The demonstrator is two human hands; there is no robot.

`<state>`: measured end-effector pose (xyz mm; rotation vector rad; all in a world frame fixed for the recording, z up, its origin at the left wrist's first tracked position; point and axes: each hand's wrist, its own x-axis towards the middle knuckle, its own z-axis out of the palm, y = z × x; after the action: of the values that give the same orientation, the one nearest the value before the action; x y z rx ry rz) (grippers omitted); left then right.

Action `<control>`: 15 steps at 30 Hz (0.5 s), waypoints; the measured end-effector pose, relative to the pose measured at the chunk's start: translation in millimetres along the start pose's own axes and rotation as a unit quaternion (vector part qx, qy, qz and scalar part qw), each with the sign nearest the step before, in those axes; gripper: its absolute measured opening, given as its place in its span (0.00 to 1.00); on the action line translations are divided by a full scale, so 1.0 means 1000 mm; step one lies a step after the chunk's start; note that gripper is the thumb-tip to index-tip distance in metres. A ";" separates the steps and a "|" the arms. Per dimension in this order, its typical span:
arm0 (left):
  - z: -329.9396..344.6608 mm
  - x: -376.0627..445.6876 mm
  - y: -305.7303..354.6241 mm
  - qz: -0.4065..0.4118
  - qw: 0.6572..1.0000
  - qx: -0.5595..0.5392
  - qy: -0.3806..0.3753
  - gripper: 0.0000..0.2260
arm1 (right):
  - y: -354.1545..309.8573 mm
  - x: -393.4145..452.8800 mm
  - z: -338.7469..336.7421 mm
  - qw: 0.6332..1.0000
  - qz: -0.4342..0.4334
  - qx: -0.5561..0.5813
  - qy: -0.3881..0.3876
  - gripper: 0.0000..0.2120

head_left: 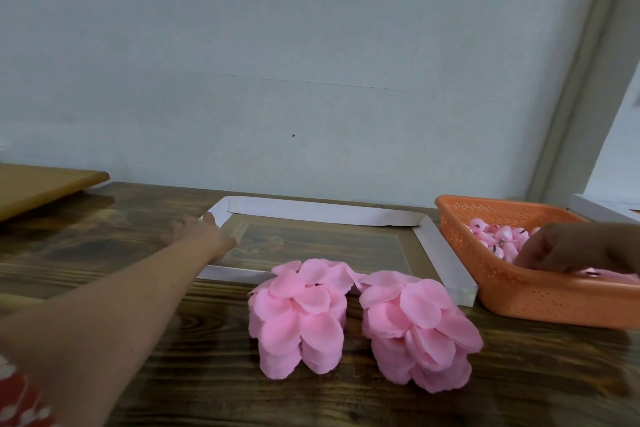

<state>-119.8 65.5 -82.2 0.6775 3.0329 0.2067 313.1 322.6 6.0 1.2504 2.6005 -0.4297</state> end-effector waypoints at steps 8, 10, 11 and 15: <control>-0.071 -0.090 0.010 0.381 0.904 -0.148 -0.125 0.33 | 0.010 0.005 0.002 0.986 0.010 0.153 0.064 0.09; -0.069 -0.113 0.008 0.434 0.885 -0.042 -0.161 0.37 | 0.005 0.007 0.005 0.986 0.010 0.150 0.066 0.10; -0.066 -0.119 0.008 0.450 0.880 -0.006 -0.154 0.37 | 0.001 0.007 0.006 0.988 0.011 0.144 0.054 0.10; -0.053 -0.131 0.010 0.466 0.876 0.006 -0.123 0.22 | -0.011 0.003 0.005 0.995 0.004 0.096 0.034 0.09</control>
<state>0.4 12.4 -29.1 1.9301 2.2193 0.0934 303.3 316.6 1.8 1.3558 2.6620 -0.6618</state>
